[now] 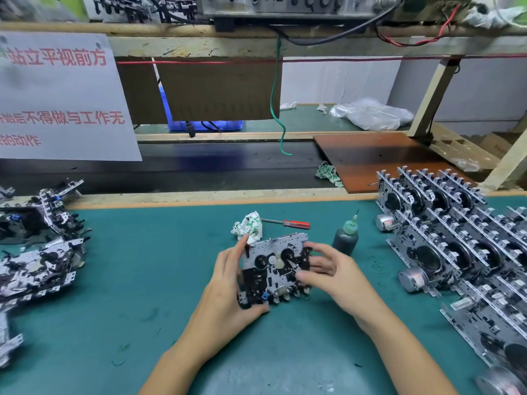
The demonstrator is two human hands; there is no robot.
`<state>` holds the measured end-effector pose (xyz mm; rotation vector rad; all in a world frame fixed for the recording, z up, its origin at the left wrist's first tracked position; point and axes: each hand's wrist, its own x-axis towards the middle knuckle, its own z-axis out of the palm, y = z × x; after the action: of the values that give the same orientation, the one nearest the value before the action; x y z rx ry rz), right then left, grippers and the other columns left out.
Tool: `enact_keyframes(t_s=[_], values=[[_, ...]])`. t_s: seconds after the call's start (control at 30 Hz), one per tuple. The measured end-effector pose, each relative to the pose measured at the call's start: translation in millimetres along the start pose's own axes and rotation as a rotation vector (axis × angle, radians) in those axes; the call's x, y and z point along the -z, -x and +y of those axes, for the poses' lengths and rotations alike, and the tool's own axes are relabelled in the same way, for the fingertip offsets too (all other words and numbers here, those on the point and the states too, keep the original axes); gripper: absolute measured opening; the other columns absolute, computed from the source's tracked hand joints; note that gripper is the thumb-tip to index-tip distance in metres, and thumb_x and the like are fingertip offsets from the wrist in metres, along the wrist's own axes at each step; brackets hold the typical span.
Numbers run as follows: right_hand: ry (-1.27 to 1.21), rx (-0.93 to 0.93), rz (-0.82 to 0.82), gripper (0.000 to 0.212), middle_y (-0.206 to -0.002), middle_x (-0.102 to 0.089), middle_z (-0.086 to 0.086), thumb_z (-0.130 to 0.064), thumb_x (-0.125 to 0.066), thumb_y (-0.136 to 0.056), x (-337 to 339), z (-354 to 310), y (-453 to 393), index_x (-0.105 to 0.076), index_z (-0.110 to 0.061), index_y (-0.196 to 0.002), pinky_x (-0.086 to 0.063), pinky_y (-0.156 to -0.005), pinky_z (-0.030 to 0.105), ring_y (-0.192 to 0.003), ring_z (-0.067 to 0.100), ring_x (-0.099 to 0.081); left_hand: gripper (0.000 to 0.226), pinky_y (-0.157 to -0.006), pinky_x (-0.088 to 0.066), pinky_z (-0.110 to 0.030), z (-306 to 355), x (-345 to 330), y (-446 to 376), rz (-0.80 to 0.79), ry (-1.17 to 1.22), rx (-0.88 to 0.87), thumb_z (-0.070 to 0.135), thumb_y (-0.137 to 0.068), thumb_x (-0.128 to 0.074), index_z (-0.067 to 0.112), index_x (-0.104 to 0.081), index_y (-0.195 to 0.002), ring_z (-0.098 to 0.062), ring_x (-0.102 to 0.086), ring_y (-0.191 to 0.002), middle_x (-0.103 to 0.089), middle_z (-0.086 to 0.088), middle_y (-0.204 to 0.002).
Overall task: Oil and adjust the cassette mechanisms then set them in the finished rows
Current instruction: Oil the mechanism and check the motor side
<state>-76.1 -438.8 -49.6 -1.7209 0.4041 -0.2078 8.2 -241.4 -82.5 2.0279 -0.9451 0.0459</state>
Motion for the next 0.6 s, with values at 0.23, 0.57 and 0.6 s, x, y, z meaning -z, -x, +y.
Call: enact_keyframes(t_s=[0.23, 0.57, 0.6], values=[[-0.302, -0.135, -0.032, 0.068, -0.104, -0.071, 0.002, -0.047, -0.074, -0.053, 7, -6, 3, -0.065, -0.021, -0.115, -0.044, -0.098, 0.034, -0.103, 0.013, -0.063, 0.102, -0.065, -0.038, -0.006, 3, -4, -2, 0.031, 0.139, 0.125, 0.02, -0.057, -0.09, 0.044, -0.024, -0.131, 0.0, -0.049, -0.074, -0.043, 0.006, -0.091], [-0.205, -0.207, 0.134, 0.02, -0.093, -0.068, 0.012, -0.025, -0.054, -0.094, -1, -10, 1, -0.061, -0.013, -0.109, -0.056, -0.075, 0.027, -0.082, 0.02, -0.066, 0.106, -0.073, -0.037, -0.014, 6, 2, -1, -0.029, -0.092, 0.213, 0.077, -0.049, -0.058, 0.043, -0.021, -0.142, 0.006, -0.045, -0.093, -0.035, 0.031, -0.104], [-0.241, -0.22, 0.11, 0.02, -0.091, -0.069, 0.014, -0.024, -0.053, -0.094, 0, -11, 2, -0.062, -0.012, -0.107, -0.058, -0.071, 0.027, -0.077, 0.021, -0.067, 0.107, -0.077, -0.036, -0.015, 6, 3, -2, -0.023, -0.094, 0.221, 0.078, -0.05, -0.057, 0.038, -0.023, -0.143, 0.006, -0.045, -0.097, -0.034, 0.031, -0.106]])
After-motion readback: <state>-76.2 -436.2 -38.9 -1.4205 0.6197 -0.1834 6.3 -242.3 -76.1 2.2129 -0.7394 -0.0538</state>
